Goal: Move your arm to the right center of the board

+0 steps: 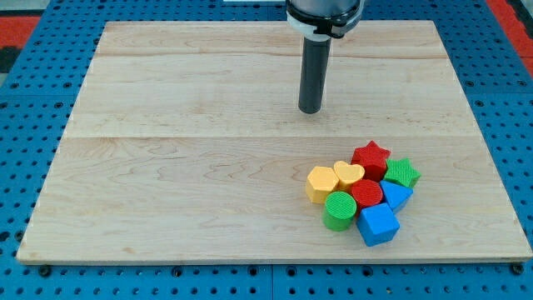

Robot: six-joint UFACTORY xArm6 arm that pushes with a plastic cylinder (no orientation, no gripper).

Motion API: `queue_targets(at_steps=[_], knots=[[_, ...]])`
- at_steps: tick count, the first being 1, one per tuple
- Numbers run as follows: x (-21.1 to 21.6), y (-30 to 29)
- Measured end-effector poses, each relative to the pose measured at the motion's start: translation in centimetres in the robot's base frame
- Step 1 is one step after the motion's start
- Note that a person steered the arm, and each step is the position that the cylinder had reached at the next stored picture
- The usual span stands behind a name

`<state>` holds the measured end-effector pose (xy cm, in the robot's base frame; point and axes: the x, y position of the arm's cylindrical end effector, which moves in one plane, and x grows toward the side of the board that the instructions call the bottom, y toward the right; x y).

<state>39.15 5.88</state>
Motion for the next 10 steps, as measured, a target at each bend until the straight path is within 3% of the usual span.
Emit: queue_targets(at_steps=[7,9,10], knots=[[0.0,-1.0],[-1.1,11.9],[3.9,23.3]])
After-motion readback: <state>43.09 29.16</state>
